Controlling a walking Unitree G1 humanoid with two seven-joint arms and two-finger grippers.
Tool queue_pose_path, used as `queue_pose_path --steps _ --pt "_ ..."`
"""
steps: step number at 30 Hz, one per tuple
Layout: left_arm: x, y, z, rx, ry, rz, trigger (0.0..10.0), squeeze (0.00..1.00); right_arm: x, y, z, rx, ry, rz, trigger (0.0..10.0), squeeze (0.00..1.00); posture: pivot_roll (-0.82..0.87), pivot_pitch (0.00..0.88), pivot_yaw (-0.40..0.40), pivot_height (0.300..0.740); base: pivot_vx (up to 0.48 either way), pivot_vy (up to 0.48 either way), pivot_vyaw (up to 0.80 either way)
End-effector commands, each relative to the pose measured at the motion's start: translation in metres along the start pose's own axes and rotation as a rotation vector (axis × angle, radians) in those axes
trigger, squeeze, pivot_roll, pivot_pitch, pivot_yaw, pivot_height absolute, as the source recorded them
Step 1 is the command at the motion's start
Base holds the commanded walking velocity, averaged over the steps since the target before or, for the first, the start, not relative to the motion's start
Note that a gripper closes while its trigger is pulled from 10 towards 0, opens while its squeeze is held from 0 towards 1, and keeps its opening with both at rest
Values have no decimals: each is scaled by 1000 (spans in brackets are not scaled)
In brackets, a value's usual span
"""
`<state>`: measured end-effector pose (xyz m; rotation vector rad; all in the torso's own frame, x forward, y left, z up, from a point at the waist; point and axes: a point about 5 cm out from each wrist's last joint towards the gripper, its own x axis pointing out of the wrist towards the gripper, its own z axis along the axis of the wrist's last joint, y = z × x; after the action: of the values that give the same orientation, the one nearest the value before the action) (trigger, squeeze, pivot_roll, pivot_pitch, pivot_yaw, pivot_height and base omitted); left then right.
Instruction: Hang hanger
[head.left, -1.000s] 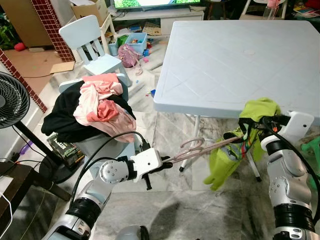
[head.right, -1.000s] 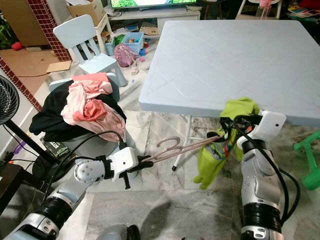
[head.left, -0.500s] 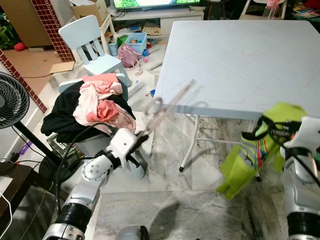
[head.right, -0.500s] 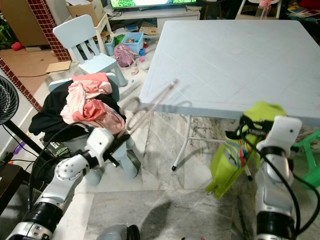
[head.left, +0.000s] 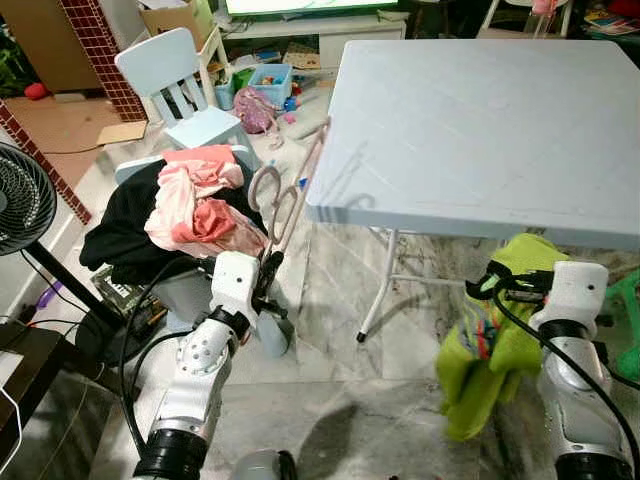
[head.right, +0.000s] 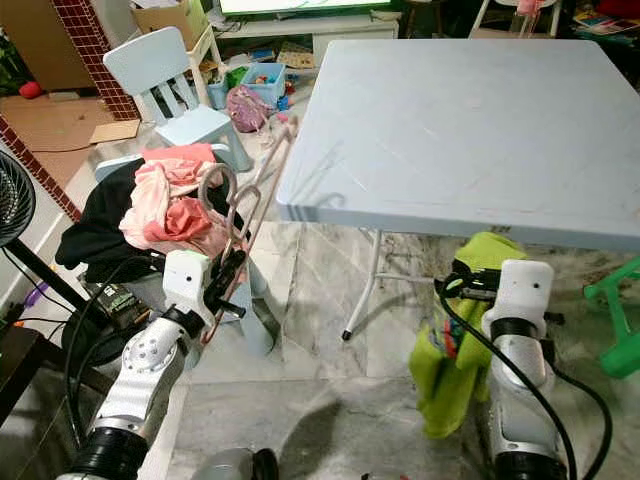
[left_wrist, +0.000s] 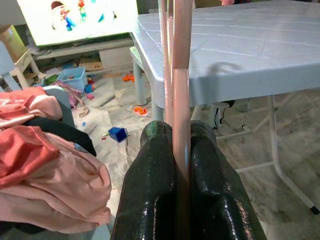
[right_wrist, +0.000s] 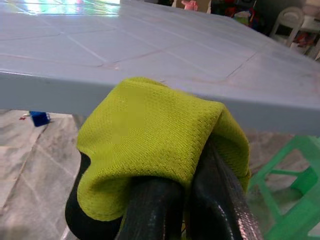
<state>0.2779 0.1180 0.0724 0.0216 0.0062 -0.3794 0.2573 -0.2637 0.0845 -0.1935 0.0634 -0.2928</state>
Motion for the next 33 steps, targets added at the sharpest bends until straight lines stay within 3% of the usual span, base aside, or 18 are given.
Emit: queue_pose_path --steps 1,10,15,16,17,18,21,23,33 --pt "2 -1 7 1 -20 7 10000 0 5 7 15 -3 -52 27 10000 0 -92 0 86 740 0 0 0" --pt "7 -3 17 -13 -49 -16 10000 0 5 3 12 87 -29 -46 10000 0 -88 0 86 740 294 0 0" --pt "12 -5 27 -8 -82 -26 10000 0 10 6 19 41 -61 -56 10000 0 -85 0 88 740 430 0 0" --pt "13 -5 30 -8 -90 -32 10000 0 11 8 19 146 -41 -77 10000 0 -85 0 88 740 480 0 0" --pt "13 -5 30 -8 -90 -32 10000 0 11 8 19 146 -41 -77 10000 0 -85 0 88 740 480 0 0" --pt "13 -6 30 -13 -93 -37 10000 0 11 10 19 210 -24 -60 10000 0 -85 0 88 740 480 0 0" --pt "13 -5 30 -3 -93 -41 10000 0 11 11 19 172 -32 -60 10000 0 -83 0 85 740 480 0 0" --pt "13 -4 30 -1 -91 -40 10000 0 10 16 23 187 -57 -4 10000 0 -83 0 85 740 480 0 0" --pt "15 -11 33 -25 -98 -50 10000 0 11 19 25 220 -53 3 10000 0 -81 0 83 740 459 0 0"
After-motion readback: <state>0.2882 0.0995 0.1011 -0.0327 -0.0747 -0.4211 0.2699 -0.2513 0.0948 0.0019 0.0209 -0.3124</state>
